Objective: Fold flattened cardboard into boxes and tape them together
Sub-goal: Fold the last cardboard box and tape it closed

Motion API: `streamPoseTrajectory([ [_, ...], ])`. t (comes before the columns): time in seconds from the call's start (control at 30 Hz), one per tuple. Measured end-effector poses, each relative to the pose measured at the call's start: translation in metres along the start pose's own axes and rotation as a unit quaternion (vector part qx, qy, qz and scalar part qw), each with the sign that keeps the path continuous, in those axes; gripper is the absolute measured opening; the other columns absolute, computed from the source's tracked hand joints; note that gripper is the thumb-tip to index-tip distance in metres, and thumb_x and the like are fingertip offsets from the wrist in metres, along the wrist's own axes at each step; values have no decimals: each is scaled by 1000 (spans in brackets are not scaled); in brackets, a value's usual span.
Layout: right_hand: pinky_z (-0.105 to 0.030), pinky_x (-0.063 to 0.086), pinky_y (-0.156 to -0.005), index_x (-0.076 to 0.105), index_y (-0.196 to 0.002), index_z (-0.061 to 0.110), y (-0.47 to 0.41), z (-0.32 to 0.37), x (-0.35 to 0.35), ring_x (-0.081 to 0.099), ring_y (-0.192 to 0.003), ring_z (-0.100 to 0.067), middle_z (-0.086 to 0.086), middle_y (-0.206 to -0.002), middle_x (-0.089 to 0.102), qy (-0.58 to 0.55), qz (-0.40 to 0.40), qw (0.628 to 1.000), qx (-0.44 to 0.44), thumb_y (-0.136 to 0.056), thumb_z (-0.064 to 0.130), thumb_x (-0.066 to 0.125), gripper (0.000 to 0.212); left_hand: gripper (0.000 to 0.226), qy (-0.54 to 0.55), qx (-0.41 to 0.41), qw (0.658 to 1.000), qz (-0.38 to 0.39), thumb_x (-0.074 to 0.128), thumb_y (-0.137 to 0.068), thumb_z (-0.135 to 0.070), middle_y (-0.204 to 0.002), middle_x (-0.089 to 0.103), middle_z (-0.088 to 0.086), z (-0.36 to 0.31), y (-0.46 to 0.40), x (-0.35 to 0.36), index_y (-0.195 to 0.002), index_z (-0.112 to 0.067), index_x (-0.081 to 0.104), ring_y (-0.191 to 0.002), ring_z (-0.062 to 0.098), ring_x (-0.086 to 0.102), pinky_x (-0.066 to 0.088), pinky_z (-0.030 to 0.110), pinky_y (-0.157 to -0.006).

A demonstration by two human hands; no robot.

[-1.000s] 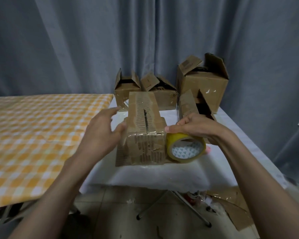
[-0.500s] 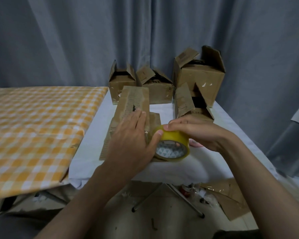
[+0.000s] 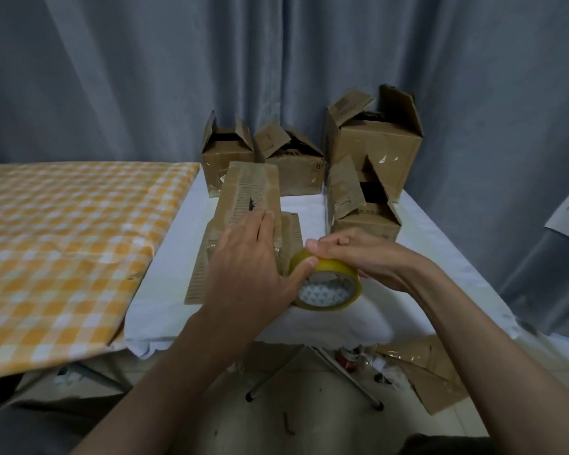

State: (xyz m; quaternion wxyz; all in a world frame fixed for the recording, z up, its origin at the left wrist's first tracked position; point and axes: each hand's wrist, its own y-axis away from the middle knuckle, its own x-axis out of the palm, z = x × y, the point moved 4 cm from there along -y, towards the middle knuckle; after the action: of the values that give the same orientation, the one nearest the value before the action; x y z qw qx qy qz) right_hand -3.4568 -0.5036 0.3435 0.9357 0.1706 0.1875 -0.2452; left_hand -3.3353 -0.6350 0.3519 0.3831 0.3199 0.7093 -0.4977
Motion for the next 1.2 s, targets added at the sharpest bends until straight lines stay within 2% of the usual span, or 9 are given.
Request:
streamPoseTrajectory([
  [0.1, -17, 47, -57, 76, -76, 25, 6, -11, -21, 64, -63, -2, 10, -69, 69, -50, -119, 992, 6, -100, 53, 48, 47, 94, -12, -2, 1000, -5, 41, -82, -74, -148, 47, 14, 0, -1, 1, -144, -4, 45, -138, 28, 43, 30, 40, -114],
  [0.23, -15, 51, -72, 76, -82, 1, 15, -34, -57, 68, -72, -3, 0, -72, 75, 89, -264, 960, 29, -95, 11, 64, 19, 93, -16, 0, 1000, -11, 43, -83, -74, -148, 48, 14, 0, -2, 1, -144, -4, 46, -137, 28, 43, 30, 40, -114],
  [0.33, -19, 50, -67, 73, -69, 6, 14, -49, -52, 64, -66, 9, 11, -61, 71, 218, -256, 938, 82, -84, 6, 70, 15, 94, -16, -1, 1000, -8, 41, -82, -75, -150, 44, 13, 1, -2, 2, -145, -5, 44, -139, 28, 40, 28, 41, -115],
  [0.47, -42, 54, -86, 78, -92, 6, 4, -59, -45, 66, -97, -33, -18, -97, 74, 299, -257, 913, 106, -86, 24, 75, 20, 97, -19, -7, 1000, -3, 38, -80, -77, -154, 39, 11, 2, -2, 2, -148, -6, 41, -142, 26, 36, 28, 41, -118],
  [0.57, -39, 56, -82, 78, -83, 12, 9, -57, -52, 67, -90, -30, -11, -88, 73, 309, -270, 906, 105, -88, 20, 71, 12, 98, -24, -6, 1000, -1, 36, -80, -77, -156, 37, 9, 2, -2, 2, -150, -8, 38, -143, 24, 34, 25, 38, -118],
  [0.77, -23, 52, -47, 72, -98, 21, 30, -11, -49, 66, -59, -10, 10, -79, 70, 149, -335, 915, -166, -96, 17, 65, 9, 97, -22, -4, 1000, -9, 39, -80, -77, -153, 41, 11, 2, -2, 2, -147, -7, 42, -142, 26, 37, 27, 40, -118],
  [0.87, -15, 48, -74, 74, -111, 19, 28, 11, -32, 65, -90, -4, 12, -101, 69, 110, -289, 921, -237, -96, 13, 65, 19, 97, -28, -3, 1000, -4, 38, -80, -78, -153, 41, 11, 2, -1, 2, -148, -8, 41, -142, 25, 37, 25, 38, -117],
  [0.97, -33, 49, -94, 73, -117, 21, 25, 24, -17, 59, -109, -15, -3, -112, 64, 110, -218, 938, -244, -97, 12, 62, 25, 99, -33, -6, 999, 2, 34, -80, -79, -156, 38, 9, 3, -1, 2, -150, -10, 38, -143, 24, 34, 23, 37, -118],
  [1.2, -47, 50, -97, 73, -110, 16, 22, 35, -11, 63, -110, -16, -1, -112, 68, 92, -185, 945, -252, -92, 7, 69, 21, 96, -27, -1, 1000, -2, 34, -82, -78, -155, 38, 10, 3, -1, 3, -150, -10, 39, -143, 24, 35, 23, 38, -118],
])
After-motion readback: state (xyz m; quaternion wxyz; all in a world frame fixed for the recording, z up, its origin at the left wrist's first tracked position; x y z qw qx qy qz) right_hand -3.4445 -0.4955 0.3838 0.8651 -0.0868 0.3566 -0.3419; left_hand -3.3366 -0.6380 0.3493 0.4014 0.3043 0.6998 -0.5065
